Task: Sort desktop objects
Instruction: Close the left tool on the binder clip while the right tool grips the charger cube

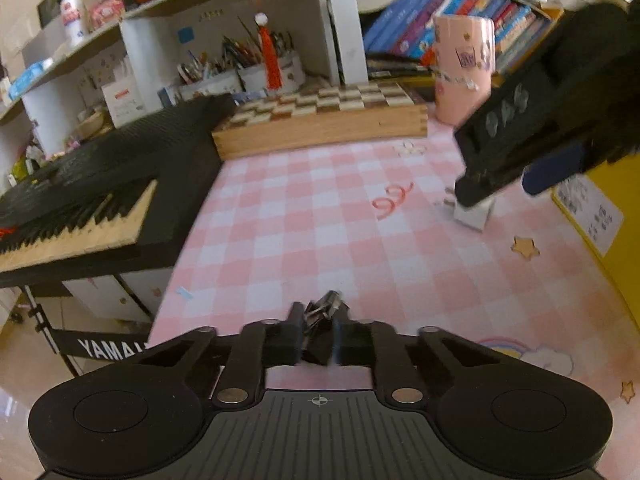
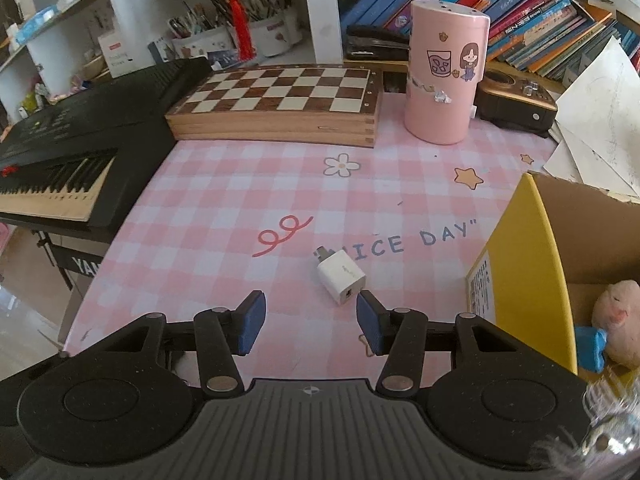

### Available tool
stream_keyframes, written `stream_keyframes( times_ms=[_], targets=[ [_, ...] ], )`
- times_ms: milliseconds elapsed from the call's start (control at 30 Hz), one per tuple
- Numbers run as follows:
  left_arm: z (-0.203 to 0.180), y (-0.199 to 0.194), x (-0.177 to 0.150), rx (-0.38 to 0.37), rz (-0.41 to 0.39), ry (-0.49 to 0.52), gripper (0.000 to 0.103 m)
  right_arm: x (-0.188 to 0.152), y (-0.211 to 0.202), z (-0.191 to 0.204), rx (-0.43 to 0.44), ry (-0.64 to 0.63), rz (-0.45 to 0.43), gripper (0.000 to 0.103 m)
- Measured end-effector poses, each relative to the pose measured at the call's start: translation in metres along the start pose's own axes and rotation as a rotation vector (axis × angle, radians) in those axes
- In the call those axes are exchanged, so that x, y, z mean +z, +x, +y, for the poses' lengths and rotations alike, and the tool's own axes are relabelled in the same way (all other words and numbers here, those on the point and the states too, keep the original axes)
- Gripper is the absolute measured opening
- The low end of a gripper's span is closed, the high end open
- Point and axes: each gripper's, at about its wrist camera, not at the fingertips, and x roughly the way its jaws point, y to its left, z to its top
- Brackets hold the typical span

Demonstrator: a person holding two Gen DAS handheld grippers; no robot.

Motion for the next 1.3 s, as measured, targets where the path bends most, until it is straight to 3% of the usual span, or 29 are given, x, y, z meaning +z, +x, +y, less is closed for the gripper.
stream_keyframes(
  times_ms=[67,467,700,833,1067,1300],
  targets=[
    [0.005,-0.006,0.002,-0.004,-0.017,-0.033,0.0,0.001,0.006,-0.001,-0.008,-0.006,0.003,0.056],
    [0.036,-0.024,0.002,-0.035,0.008,-0.29,0.0,0.011,0.039,-0.007,-0.052,-0.022,0.017,0.057],
    [0.041,-0.036,0.003,-0.022,-0.001,-0.319,0.0,0.015,0.065,-0.013,-0.085,-0.02,0.062,0.049],
    [0.045,-0.041,0.004,-0.008,0.0,-0.337,0.0,0.012,0.069,-0.012,-0.077,-0.056,0.056,0.033],
    [0.046,-0.055,0.007,0.004,-0.025,-0.334,0.0,0.012,0.062,-0.007,-0.021,-0.078,0.042,0.032],
    [0.052,-0.07,0.013,-0.035,-0.065,-0.334,0.0,0.015,0.018,0.007,0.063,-0.032,-0.029,0.032]
  ],
)
